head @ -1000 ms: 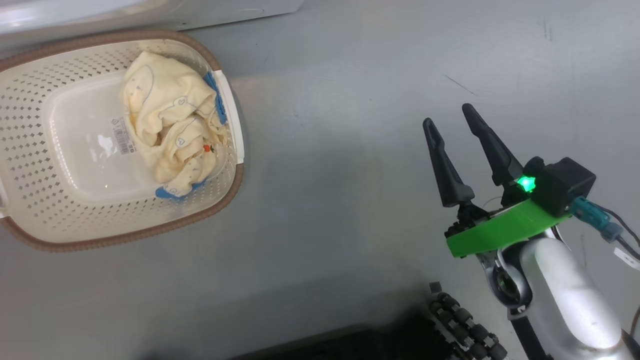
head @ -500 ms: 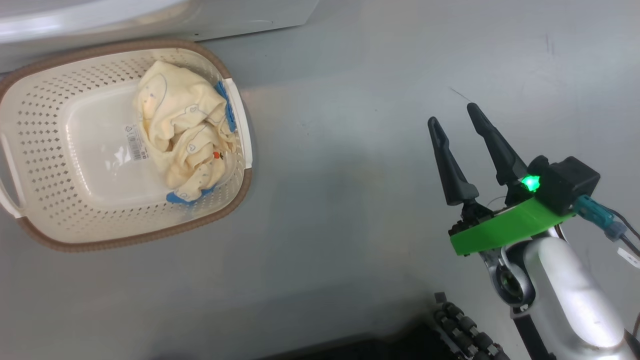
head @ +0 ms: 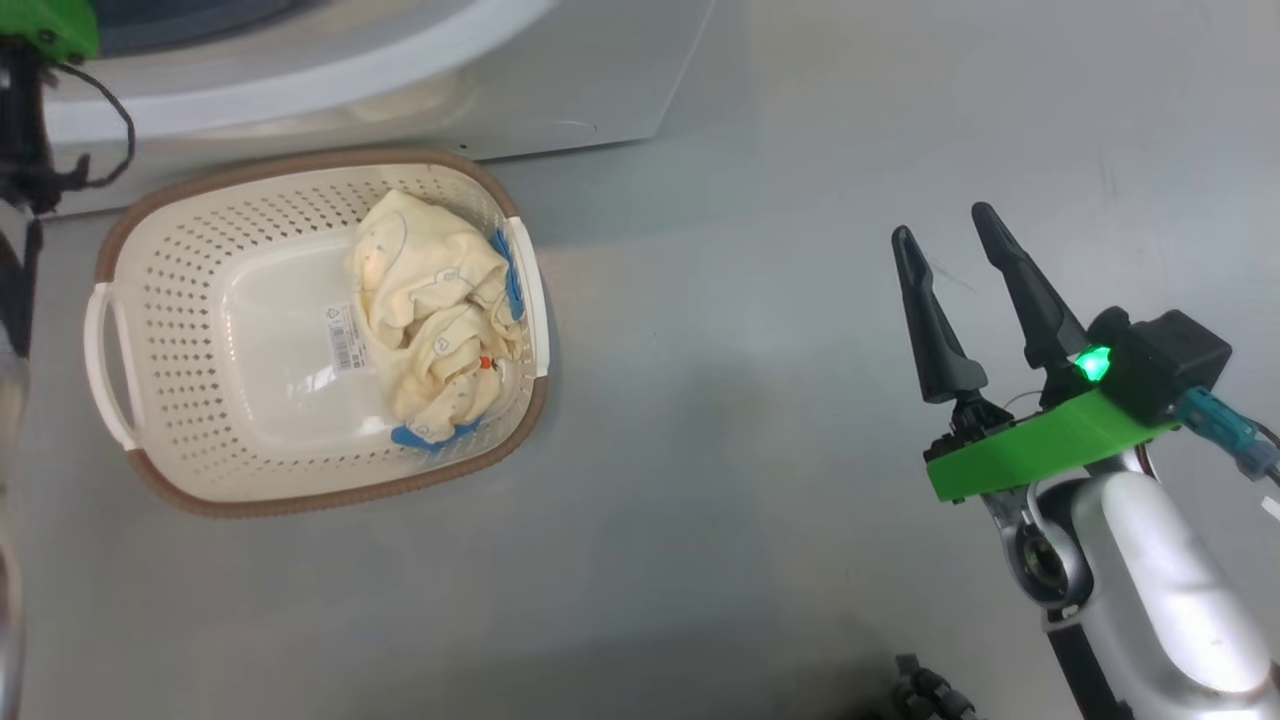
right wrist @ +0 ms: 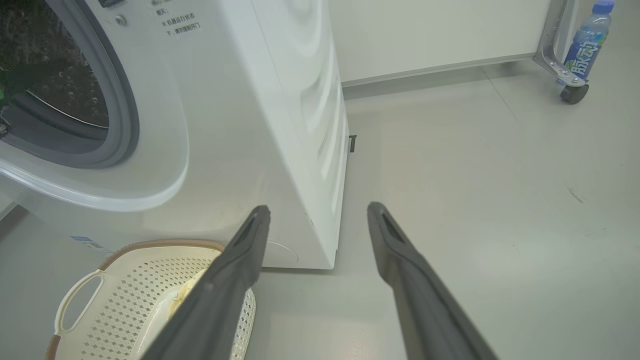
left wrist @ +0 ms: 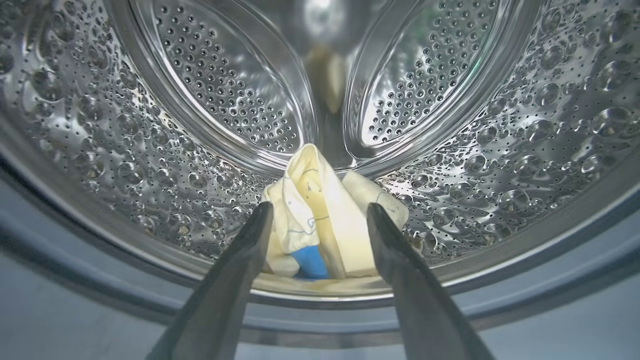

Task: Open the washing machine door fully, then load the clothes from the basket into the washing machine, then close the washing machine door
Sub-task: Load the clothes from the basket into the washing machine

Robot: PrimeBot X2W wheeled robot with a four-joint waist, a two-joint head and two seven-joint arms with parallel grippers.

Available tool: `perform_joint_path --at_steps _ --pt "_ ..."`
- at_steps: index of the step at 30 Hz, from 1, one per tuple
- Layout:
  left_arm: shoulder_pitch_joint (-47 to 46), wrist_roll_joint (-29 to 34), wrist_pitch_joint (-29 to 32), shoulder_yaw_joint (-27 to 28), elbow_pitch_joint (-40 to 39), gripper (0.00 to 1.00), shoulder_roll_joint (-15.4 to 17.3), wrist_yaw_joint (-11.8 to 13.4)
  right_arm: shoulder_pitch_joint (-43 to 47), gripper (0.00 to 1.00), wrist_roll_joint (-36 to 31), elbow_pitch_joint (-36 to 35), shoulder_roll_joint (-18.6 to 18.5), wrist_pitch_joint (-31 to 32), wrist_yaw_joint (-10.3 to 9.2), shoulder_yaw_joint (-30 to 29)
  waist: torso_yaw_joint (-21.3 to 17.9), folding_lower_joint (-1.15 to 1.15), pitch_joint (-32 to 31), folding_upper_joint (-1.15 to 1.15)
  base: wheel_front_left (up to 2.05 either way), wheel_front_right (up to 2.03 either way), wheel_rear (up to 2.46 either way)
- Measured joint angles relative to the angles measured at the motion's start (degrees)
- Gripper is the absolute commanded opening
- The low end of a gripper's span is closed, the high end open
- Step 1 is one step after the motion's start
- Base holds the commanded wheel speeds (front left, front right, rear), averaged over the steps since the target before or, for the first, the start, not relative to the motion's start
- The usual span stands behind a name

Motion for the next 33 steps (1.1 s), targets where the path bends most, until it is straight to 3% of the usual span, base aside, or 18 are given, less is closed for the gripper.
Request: perform_joint_path --at_steps 9,20,33 --pt "13.6 1.3 0.0 3.4 -9.7 1.00 -1.3 3.0 2.7 1.00 0.0 1.1 -0.8 0.0 0.00 -0.5 2.1 0.00 -6.6 0.00 0.00 0.00 0.00" --pt "27.8 2.9 0.0 7.9 -18.8 1.00 -2.0 3.5 7.6 1.00 0.1 2.1 -1.5 0.0 0.00 -1.9 3.6 0.00 -15.8 0.00 0.00 0.00 0.00" --pt "50.0 4.8 0.0 13.5 -35.0 1.00 -1.8 6.6 13.8 1.00 0.1 1.8 -2.5 0.0 0.00 -2.7 4.8 -0.01 -26.6 0.00 0.00 0.00 0.00"
